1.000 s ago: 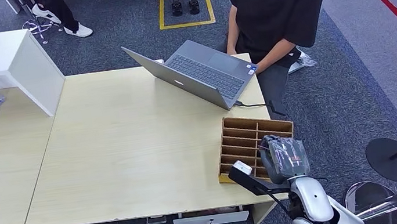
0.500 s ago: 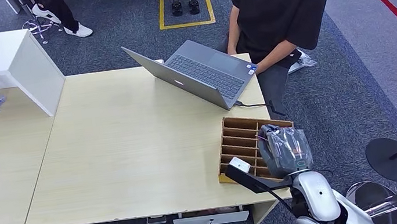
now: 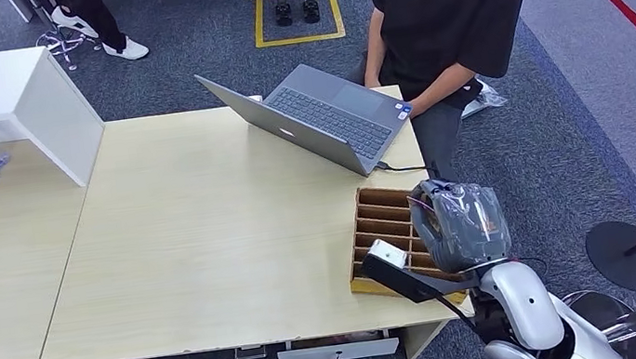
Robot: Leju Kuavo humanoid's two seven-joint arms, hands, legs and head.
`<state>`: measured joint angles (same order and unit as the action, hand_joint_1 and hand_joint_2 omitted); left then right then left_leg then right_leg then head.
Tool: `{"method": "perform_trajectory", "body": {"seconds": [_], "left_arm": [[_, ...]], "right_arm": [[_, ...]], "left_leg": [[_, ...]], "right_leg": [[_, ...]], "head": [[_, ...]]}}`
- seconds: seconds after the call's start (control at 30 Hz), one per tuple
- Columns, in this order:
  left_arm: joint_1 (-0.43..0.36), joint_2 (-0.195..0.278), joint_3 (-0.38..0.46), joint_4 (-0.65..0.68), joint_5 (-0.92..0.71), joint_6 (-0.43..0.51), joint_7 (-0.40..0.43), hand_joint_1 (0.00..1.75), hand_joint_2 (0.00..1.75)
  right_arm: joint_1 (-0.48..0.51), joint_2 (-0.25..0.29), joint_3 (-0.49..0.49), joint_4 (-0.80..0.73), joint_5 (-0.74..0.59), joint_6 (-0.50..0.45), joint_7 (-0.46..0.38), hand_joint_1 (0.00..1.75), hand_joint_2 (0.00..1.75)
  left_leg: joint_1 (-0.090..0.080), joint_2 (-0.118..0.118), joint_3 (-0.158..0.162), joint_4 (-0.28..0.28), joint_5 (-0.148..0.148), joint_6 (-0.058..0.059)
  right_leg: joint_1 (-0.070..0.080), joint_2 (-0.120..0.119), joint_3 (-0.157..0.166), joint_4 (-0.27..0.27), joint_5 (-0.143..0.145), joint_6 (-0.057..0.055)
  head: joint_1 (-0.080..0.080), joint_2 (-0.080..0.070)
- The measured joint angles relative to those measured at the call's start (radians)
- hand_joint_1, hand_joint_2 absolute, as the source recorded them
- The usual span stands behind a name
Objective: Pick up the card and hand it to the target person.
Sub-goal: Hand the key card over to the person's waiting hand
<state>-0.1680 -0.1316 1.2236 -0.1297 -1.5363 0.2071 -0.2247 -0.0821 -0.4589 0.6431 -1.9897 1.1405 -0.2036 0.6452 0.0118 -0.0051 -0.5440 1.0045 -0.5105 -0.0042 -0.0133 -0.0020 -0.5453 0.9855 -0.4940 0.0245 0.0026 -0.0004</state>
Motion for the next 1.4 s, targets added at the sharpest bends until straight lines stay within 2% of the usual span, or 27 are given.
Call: {"method": "perform_trajectory", "body": {"seconds": [0.1,0.27,0.37,0.73,1.4], "left_arm": [[-0.001,0.0,-0.001,0.0,0.0,-0.004,0.003,0.0,0.0],[-0.005,0.0,-0.011,0.0,0.0,-0.013,0.008,0.0,0.0],[-0.01,0.0,-0.024,0.0,0.0,-0.016,0.014,0.0,0.0],[-0.025,-0.003,-0.061,0.0,0.0,-0.018,0.033,0.0,0.0],[-0.03,-0.008,-0.089,0.0,0.0,-0.019,0.039,0.0,0.0]], "right_arm": [[-0.01,-0.004,-0.021,0.001,-0.049,-0.015,-0.01,1.6,1.75],[-0.038,-0.005,-0.063,0.025,-0.156,-0.06,-0.044,1.52,1.75],[-0.064,-0.004,-0.083,0.061,-0.19,-0.08,-0.057,1.53,1.75],[-0.16,-0.004,-0.12,0.191,-0.256,-0.077,-0.051,1.52,1.75],[-0.219,-0.004,-0.114,0.31,-0.3,-0.09,-0.038,1.44,1.75]], "left_leg": [[0.0,0.0,0.0,0.0,0.0,0.0],[0.0,0.0,0.0,0.0,0.0,0.0],[0.0,0.0,0.0,0.0,0.0,0.0],[0.0,0.0,0.0,0.0,0.0,0.0],[0.0,0.0,0.0,0.0,0.0,0.0]], "right_leg": [[0.0,0.0,0.0,0.0,0.0,0.0],[0.0,0.0,0.0,0.0,0.0,0.0],[0.0,0.0,0.0,0.0,0.0,0.0],[0.0,0.0,0.0,0.0,0.0,0.0],[0.0,0.0,0.0,0.0,0.0,0.0]], "head": [[0.0,0.0],[0.0,0.0],[0.0,0.0],[0.0,0.0],[0.0,0.0]]}}
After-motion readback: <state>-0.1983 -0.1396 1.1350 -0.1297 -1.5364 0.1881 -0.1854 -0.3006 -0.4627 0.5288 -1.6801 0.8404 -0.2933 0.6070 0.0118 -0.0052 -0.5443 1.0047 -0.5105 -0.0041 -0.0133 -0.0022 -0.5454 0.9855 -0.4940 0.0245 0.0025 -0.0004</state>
